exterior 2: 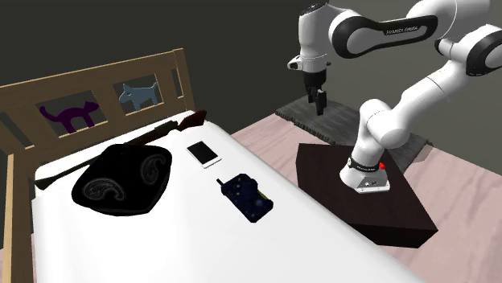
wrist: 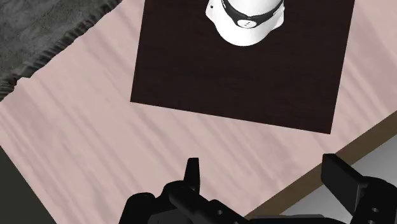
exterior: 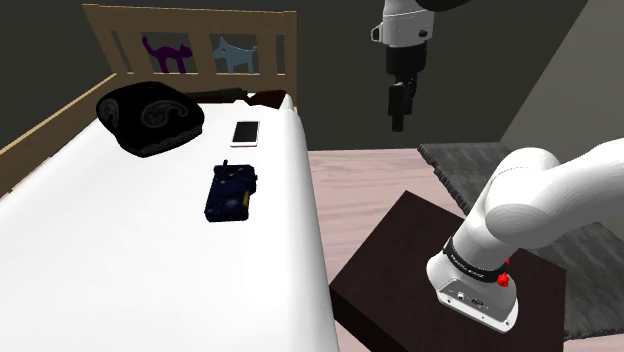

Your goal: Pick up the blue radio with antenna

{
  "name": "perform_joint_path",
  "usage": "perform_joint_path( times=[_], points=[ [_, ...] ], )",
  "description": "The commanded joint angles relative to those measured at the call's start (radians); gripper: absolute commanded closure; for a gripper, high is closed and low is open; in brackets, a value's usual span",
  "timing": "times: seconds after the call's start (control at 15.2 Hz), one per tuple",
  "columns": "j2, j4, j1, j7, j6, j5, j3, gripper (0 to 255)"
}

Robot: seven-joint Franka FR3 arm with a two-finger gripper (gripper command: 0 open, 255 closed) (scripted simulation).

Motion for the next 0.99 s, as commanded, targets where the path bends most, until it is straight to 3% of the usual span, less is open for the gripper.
perform_joint_path(
  times=[0.0,0.53,0.92],
  points=[
    [0.000,0.000,0.000,0.000,0.000,0.000,0.000,0],
    [0.123,0.013,0.002,0.345,0.169,0.157,0.174,0],
    [0.280,0.089,-0.013,0.594,0.308,0.211,0.296,0]
  ],
)
